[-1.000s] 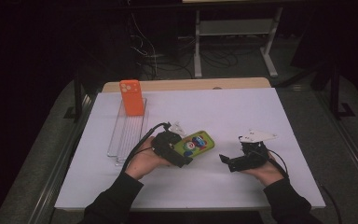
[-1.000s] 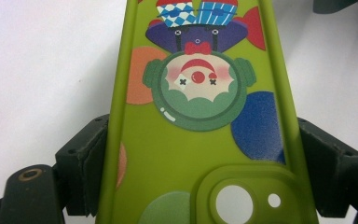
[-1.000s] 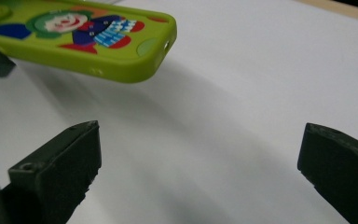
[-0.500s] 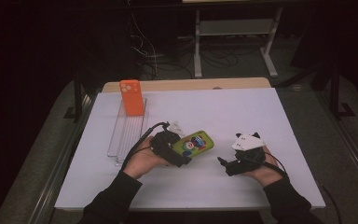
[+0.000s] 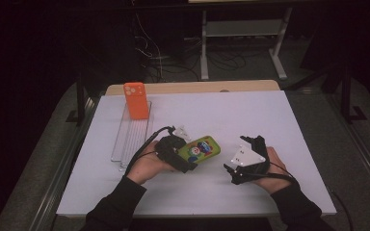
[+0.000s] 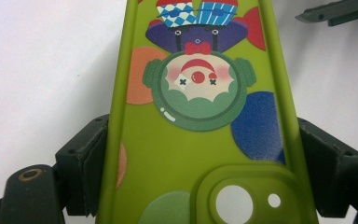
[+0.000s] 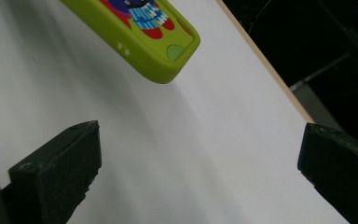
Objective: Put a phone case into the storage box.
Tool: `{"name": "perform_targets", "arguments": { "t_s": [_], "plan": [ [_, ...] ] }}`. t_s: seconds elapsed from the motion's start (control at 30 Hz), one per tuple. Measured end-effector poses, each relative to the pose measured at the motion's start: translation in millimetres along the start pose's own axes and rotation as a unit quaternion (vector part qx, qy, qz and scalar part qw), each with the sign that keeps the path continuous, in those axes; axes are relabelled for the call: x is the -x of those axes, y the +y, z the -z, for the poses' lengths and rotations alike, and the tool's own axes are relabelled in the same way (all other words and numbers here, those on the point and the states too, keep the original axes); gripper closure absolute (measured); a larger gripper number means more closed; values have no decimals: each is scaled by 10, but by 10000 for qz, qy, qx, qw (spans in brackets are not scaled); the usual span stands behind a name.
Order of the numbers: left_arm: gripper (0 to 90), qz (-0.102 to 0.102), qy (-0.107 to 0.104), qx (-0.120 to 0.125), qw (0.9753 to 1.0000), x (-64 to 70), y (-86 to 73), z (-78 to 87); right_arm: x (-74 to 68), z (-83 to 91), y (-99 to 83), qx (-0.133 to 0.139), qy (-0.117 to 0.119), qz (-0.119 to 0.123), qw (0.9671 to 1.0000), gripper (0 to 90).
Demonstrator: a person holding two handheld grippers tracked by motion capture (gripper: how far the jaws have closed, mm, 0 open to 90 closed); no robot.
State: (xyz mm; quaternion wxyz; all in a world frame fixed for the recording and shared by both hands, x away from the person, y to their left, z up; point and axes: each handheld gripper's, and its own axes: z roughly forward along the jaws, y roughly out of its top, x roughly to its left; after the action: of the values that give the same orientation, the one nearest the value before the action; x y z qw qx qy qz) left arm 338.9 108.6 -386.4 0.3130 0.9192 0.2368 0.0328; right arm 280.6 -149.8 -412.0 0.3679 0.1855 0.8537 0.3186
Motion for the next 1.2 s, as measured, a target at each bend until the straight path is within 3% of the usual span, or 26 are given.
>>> {"name": "perform_targets", "arguments": {
  "t_s": [0.17, 0.3, 0.37, 0.4, 0.47, 0.5, 0.6, 0.63, 0.67, 0.73, 0.93, 0.97, 1.0, 1.03, 1.17, 1.2],
  "plan": [
    [157, -4, -22, 1, 10000, 2, -1, -6, -87, 3, 34, 4, -224, 563, 9982, 0],
    [157, 64, -23, 45, 10000, 12, 0, -8, -169, -4, 57, -15, -450, 1043, 9935, 0],
    [157, 11, -28, -9, 10000, 5, 1, 0, -192, -4, 69, -25, -594, 1347, 9891, 0],
    [157, 97, -35, 31, 9999, 15, -2, -7, -205, -7, 77, 5, -616, 1412, 9881, 0],
    [157, 96, -23, 31, 9999, 13, -3, -5, -205, -12, 89, -34, -688, 1875, 9798, 0],
    [157, 116, -24, 40, 9999, 13, -4, -7, -219, -10, 97, -62, -727, 1984, 9774, 0],
    [157, 88, -28, -9, 10000, 1, -3, 0, -282, -6, 114, -38, -923, 2041, 9746, 0],
    [157, 89, -26, -6, 10000, -1, -3, 1, -295, -8, 118, -56, -968, 2147, 9719, 0],
    [157, -73, -31, -127, 9999, -25, 0, 20, -304, -17, 117, -22, -1064, 2324, 9668, 0],
    [157, 9, -35, -57, 10000, -16, 1, 19, -328, -24, 124, -39, -1160, 2530, 9605, 0],
    [157, -49, -32, -84, 9999, -15, 10, 29, -440, -42, 155, 71, -1333, 2784, 9511, 56],
    [157, -43, -27, -84, 10000, -11, 11, 28, -456, -52, 170, 127, -1407, 2849, 9481, 65],
    [157, -52, -29, -86, 9999, -9, 11, 27, -452, -68, 184, 178, -1455, 3053, 9409, 82],
    [157, -53, -37, -85, 9999, -6, 12, 26, -461, -85, 194, 220, -1482, 3111, 9385, 96],
    [157, -53, -36, -79, 9999, -5, 13, 24, -501, -146, 249, 185, -1457, 3230, 9349, 145],
    [157, -48, -43, -71, 10000, -4, 14, 25, -516, -159, 264, 203, -1499, 3182, 9359, 152]
  ]
}}
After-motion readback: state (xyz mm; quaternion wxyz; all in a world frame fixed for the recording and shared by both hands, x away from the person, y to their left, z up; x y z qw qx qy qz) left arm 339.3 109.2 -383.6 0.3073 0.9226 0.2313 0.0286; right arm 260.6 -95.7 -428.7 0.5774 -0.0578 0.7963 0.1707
